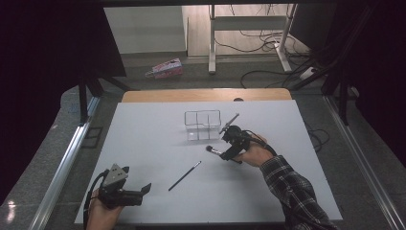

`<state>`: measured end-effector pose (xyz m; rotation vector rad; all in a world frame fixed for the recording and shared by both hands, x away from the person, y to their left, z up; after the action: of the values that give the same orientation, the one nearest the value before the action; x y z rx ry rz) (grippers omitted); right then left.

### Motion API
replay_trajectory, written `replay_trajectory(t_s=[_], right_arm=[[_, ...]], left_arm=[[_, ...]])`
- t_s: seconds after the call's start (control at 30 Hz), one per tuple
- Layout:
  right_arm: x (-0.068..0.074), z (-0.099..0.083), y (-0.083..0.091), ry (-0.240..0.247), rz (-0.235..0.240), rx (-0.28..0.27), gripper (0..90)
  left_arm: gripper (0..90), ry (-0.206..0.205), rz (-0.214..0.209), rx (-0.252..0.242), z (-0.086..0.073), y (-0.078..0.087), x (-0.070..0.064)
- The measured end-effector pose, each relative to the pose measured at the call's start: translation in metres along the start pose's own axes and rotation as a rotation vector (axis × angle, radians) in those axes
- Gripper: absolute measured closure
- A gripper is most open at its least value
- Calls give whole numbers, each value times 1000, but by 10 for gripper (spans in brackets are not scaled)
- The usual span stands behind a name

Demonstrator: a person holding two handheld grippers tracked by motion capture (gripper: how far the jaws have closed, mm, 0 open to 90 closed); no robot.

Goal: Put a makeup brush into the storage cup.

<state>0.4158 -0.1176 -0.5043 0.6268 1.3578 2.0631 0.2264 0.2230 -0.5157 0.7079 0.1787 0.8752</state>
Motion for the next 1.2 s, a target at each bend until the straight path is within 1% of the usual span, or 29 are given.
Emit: replay_trajectory(t_s=[0.23,0.47,0.53,0.8,0.83,0.9,0.93,1.0,1.07,1.2], right_arm=[[0,3,-6,3,3,13,349],[-1,2,-15,27,-2,34,398],[-1,1,-17,32,-3,48,409],[0,0,-22,42,8,68,474],[1,-1,-23,44,8,79,510],[1,-2,-25,54,2,95,546],[1,-2,-25,52,-5,92,578],[0,-2,-24,50,1,100,663],[0,-2,-23,35,6,112,766],[-2,-3,-22,17,14,115,786]], left_arm=[[11,2,0,-2,0,0,0],[11,2,0,-1,0,0,0],[11,3,0,-1,0,0,0],[11,2,0,0,0,0,0],[11,3,0,-1,0,0,0],[11,3,0,-1,0,1,0],[12,4,-1,-1,0,1,0],[11,4,0,-1,0,1,0],[11,4,0,-1,0,1,0],[12,4,1,0,-1,1,0]])
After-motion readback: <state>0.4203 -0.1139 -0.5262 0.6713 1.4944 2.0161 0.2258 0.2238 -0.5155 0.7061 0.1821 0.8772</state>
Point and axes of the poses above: each handheld gripper's, and its own axes: y roughly backward along the jaws, z roughly out of its top, x roughly to its left, the point moved 3 cm from there along -y, roughly forward along the jaws, and after that the axes turned 14 degrees about -y, right-handed, at the moved point
